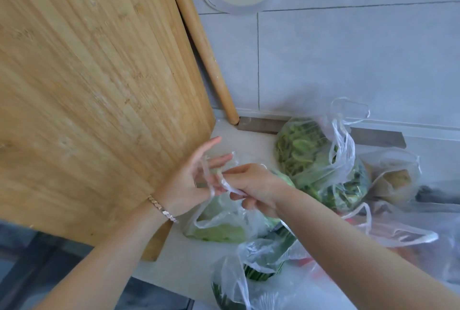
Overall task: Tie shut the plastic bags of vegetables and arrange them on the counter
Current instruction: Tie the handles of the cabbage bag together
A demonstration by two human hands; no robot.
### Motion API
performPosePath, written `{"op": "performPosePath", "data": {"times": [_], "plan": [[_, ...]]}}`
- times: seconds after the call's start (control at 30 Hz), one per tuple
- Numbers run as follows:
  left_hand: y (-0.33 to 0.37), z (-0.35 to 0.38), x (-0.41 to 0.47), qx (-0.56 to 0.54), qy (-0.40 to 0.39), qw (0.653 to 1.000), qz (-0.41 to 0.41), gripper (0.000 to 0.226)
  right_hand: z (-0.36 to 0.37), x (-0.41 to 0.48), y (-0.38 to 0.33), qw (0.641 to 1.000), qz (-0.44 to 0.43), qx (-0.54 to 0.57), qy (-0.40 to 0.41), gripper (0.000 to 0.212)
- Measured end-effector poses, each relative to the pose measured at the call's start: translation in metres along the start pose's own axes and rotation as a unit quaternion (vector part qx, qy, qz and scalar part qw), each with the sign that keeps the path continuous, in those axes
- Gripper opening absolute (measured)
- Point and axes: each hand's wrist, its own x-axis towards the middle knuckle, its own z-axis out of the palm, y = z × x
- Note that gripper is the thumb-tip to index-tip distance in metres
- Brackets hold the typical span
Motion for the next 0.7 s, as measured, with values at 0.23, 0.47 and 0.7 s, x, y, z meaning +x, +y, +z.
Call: {"op": "performPosePath", "data": {"times": [0.23, 0.47, 0.7], "plan": [[-0.012, 0.001, 0.008, 0.011, 0.037, 0.999, -0.016, 0.082, 0.006, 0.026, 0.006, 0.999, 0.013, -0.036, -0.003, 0.036], [-0.048, -0.020, -0.003, -0.211, 0.184, 0.956, -0.090, 0.034, -0.018, 0.039, 0.045, 0.976, 0.061, 0.147, 0.150, 0.020], [-0.065, -0.017, -0.015, 0.297, 0.001, 0.949, -0.108, 0.037, -0.028, 0.049, 0.093, 0.860, 0.097, 0.494, 0.088, 0.042]]}}
